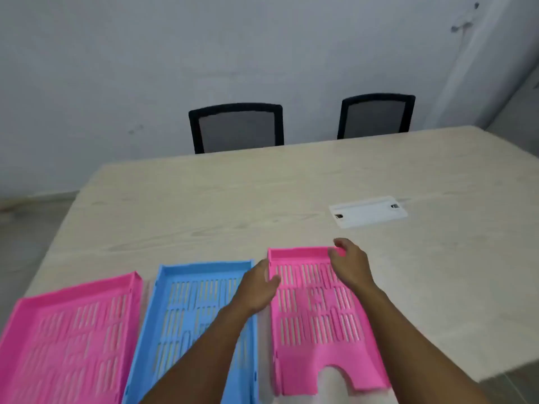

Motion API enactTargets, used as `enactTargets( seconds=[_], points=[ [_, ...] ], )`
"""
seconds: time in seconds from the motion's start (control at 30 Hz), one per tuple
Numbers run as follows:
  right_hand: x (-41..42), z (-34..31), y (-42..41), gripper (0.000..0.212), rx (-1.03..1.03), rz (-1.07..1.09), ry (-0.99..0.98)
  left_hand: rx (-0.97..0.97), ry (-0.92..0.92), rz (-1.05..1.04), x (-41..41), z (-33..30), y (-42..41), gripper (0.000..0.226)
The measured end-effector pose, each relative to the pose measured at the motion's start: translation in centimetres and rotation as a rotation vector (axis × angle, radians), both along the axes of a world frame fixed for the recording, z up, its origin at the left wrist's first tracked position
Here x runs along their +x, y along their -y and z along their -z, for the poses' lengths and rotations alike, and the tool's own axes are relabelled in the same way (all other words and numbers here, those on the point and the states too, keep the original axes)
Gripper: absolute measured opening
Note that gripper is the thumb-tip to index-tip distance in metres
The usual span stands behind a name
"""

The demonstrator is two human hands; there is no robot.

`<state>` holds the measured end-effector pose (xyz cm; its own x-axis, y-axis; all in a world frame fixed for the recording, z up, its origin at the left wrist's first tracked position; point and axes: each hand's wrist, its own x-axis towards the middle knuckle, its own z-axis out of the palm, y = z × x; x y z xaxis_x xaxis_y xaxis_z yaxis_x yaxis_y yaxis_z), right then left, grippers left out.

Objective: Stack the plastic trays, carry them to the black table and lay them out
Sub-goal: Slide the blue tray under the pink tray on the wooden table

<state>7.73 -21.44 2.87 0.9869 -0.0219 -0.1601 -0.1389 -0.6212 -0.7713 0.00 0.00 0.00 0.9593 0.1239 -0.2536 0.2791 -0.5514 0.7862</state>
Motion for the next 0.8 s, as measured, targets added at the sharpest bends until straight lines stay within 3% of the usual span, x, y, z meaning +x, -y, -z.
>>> enactTargets(
  seconds=[0.13,0.27,0.37,0.47,0.6,0.8],
  points=[
    [-2.1,3.5,3.4,0.048,-0.073,0.150,-0.072,-0.002,-0.081,-0.017,-1.0,2.5,2.3,0.061],
    [-3.2,6.5,6.1,0.051,-0.094,0.209,-0.193,-0.046,-0.312,-0.032,-1.7,4.6,3.5,0.079],
    [-3.6,8.4,7.4,0.037,-0.115,0.202,-0.273,-0.082,-0.378,-0.069,-1.8,5.7,4.0,0.080],
    [-3.8,9.3,8.0,0.014,-0.128,0.192,-0.264,-0.148,-0.352,-0.122,-1.9,6.0,4.5,0.077],
    [-3.3,8.8,8.5,0.015,-0.151,0.166,-0.226,-0.270,-0.306,-0.203,-1.7,5.7,4.7,0.085],
    [-1.3,4.3,6.7,0.021,-0.067,0.174,-0.112,-0.485,-0.059,-0.281,0.1,2.1,3.6,0.081]
  ],
)
